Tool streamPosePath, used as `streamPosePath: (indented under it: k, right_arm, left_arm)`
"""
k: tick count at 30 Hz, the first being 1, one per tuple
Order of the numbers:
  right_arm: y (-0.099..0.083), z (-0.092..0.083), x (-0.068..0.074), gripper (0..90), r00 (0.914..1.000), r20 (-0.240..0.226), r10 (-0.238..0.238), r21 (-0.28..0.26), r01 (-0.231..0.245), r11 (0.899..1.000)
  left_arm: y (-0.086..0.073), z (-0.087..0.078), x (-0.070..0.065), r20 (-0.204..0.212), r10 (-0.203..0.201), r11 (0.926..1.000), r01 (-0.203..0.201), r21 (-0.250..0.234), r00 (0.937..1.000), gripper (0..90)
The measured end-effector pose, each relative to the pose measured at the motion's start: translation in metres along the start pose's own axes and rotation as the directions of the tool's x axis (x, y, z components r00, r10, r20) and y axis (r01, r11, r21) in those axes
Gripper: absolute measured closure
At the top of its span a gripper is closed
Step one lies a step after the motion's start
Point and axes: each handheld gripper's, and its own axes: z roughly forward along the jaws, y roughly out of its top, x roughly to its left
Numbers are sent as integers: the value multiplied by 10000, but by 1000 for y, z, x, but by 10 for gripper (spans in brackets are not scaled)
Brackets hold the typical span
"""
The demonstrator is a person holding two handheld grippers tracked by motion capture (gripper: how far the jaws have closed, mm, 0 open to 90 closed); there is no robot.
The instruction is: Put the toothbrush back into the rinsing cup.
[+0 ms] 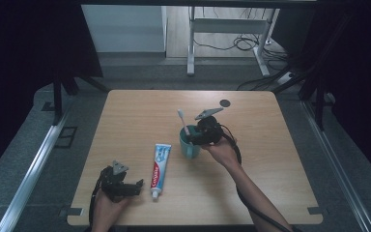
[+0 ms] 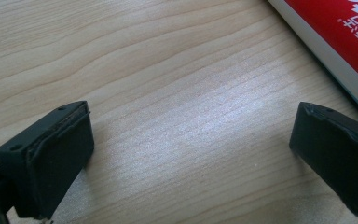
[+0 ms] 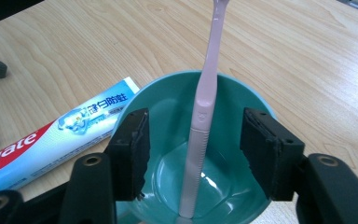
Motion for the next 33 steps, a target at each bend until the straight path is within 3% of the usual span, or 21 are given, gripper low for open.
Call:
streamPosePath:
  k: [13, 20, 33]
  right_arm:
    - [2, -13, 5, 265, 10000, -46, 32, -227, -33, 9997]
    - [-1, -18, 9, 141, 9996, 81, -253, -96, 254, 9996]
    - [-11, -30, 11, 106, 9989, -137, -459, 55, 459, 9989]
  left_arm:
    - [0, 0, 0, -1, 0, 10000, 0, 4, 10000, 0]
    - [0, 0, 0, 0, -1, 10000, 1, 3, 10000, 0]
    - [0, 0, 0, -1, -1, 10000, 1, 0, 10000, 0]
